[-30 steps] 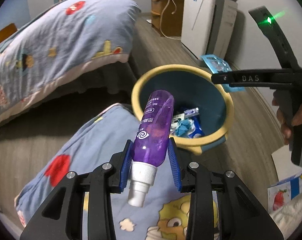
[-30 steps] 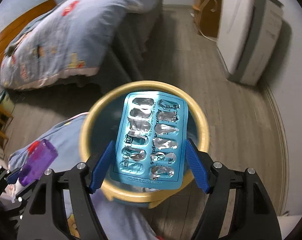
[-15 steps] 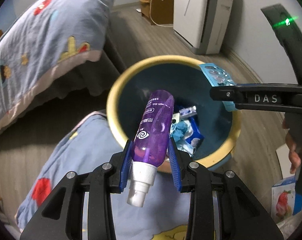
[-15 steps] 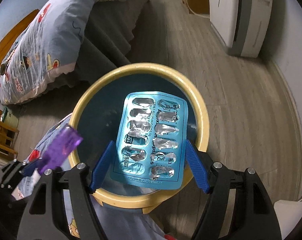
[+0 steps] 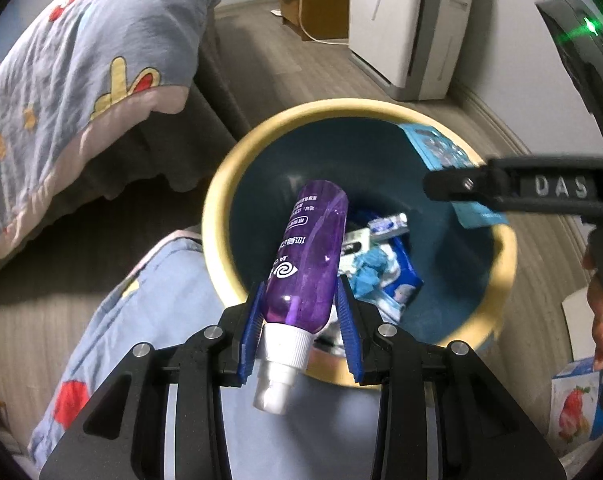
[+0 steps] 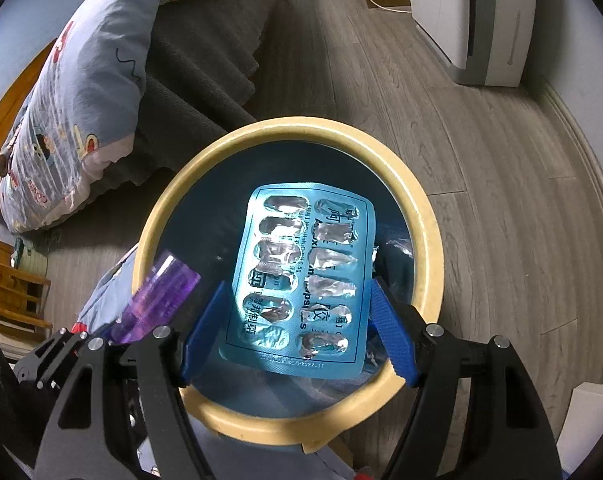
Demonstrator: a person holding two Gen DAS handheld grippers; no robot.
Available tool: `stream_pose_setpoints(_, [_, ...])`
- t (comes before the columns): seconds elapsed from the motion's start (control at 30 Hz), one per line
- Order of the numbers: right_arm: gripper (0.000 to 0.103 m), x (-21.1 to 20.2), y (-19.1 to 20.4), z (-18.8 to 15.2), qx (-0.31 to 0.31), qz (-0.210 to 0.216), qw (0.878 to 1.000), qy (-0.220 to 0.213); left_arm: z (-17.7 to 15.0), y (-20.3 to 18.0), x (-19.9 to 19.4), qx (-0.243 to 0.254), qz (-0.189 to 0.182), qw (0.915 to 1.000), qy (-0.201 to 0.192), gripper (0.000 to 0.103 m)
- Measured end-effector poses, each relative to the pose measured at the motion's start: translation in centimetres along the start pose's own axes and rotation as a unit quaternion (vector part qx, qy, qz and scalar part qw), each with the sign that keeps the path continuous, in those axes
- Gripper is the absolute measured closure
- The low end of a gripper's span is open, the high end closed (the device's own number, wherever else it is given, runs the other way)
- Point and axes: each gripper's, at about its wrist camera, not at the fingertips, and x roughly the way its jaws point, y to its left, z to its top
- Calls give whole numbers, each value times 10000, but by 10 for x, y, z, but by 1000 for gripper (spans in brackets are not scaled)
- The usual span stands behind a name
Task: Collect trash
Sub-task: 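Carry bottle and blister pack over the bin and open both tools to drop them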
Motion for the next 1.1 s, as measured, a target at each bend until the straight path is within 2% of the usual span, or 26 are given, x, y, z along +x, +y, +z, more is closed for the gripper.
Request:
stream_pose_setpoints(0.1, [32, 5, -1, 1, 57, 26, 10000, 28, 3, 8, 1, -128, 6, 9999, -87, 65])
stream_pose_setpoints(0.23, [32, 8, 0, 3, 48, 29, 10000, 38, 3, 15, 0, -182, 9, 9997, -161, 55])
stream_pose_setpoints(0.4, [32, 18, 9, 4, -54, -3, 9999, 134, -2, 21, -3, -151, -21, 9997, -192, 55])
stream_pose_setpoints(0.6, [31, 18, 17, 6, -143, -22, 9999, 26, -5, 22, -8, -77, 12, 9997, -229, 54])
stream_pose_setpoints(0.63, [29, 18, 17, 7, -119, 32, 9999, 45, -5, 21, -8, -58, 19, 9997, -235, 54])
stream_pose_setpoints(0.67, [21, 18, 17, 7, -81, 86, 9999, 53, -6, 21, -9, -43, 43, 9997, -236, 53])
stream_pose_setpoints(0.7, [19, 17, 17, 7, -53, 149, 9999, 47, -7, 21, -9, -32, 43, 9997, -238, 53])
stream_pose_setpoints(0.87, [18, 12, 17, 2, -237, 20, 9997, 111, -13, 18, -16, -57, 42, 9996, -287, 53])
stream_pose_setpoints(1.1, [18, -15, 14, -10, -580, -182, 9981, -32, -29, 8, -42, -89, 98, 9991, -414, 52])
